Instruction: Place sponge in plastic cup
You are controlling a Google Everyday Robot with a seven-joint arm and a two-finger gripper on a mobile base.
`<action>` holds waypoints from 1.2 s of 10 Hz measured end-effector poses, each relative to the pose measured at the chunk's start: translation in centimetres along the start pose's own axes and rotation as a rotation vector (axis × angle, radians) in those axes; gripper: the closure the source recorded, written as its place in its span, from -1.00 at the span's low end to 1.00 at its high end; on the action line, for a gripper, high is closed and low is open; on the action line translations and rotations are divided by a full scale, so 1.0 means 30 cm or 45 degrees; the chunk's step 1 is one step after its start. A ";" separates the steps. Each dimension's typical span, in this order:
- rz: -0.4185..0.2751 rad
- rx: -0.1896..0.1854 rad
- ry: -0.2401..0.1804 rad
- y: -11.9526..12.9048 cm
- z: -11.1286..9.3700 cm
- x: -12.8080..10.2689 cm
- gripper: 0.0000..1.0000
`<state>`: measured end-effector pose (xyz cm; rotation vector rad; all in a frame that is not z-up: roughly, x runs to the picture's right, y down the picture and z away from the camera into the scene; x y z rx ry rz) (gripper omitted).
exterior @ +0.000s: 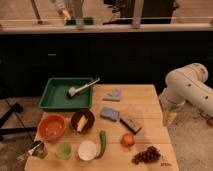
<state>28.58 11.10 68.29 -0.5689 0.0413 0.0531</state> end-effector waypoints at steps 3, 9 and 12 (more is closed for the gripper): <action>0.034 -0.003 -0.058 0.007 0.024 -0.089 -0.60; 0.055 -0.053 -0.201 0.007 0.139 -0.418 -0.60; 0.056 -0.053 -0.198 0.007 0.140 -0.416 -0.60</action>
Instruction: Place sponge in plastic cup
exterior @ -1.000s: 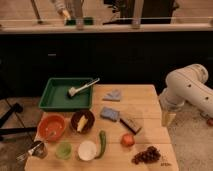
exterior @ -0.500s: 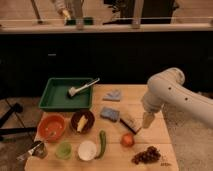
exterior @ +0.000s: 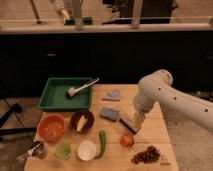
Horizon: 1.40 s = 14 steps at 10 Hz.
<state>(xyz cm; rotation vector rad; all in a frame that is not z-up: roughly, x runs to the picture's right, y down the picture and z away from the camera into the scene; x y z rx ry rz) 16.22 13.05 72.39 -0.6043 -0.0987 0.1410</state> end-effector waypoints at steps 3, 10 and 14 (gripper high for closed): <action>-0.005 -0.001 -0.003 -0.001 0.001 -0.009 -0.60; 0.337 0.068 -0.094 -0.133 0.155 -0.067 -0.60; 0.373 0.001 -0.119 -0.196 0.352 -0.150 -0.60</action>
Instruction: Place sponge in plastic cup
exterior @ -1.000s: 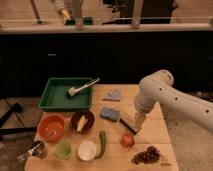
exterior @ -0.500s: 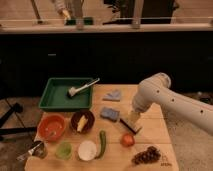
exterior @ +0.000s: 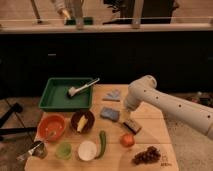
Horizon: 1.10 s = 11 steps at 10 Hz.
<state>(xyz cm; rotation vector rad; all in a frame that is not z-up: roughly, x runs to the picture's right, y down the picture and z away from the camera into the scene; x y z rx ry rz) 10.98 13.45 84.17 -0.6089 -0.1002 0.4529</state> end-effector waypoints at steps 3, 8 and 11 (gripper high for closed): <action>-0.002 -0.055 0.002 0.009 0.094 -0.054 -0.60; 0.002 -0.096 0.011 0.031 0.162 -0.079 -0.60; 0.010 -0.118 0.013 0.028 0.193 -0.092 -0.60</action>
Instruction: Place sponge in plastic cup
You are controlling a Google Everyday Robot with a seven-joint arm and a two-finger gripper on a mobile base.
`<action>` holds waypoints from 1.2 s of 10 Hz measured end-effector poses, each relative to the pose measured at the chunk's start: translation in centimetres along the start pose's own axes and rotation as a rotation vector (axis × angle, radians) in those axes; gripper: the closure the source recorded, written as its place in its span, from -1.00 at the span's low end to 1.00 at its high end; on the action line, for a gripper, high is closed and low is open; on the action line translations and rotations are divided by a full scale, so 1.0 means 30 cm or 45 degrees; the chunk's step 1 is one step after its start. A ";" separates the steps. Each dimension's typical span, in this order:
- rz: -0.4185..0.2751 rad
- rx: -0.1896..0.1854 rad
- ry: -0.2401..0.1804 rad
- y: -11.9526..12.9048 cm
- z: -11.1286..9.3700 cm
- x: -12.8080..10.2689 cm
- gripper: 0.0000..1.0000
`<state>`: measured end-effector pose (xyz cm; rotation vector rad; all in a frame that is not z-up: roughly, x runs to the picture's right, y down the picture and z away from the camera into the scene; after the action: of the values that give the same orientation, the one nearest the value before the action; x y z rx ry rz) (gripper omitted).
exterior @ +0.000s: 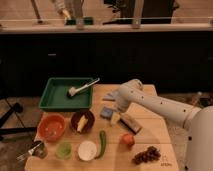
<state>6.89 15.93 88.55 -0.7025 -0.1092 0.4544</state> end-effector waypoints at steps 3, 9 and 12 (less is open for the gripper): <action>0.004 -0.019 0.000 -0.006 0.024 -0.002 -0.60; 0.007 -0.034 0.001 -0.005 0.042 0.004 0.22; 0.008 -0.028 -0.010 -0.004 0.034 0.015 0.83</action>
<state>7.08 16.66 89.39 -0.7230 -0.1198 0.4628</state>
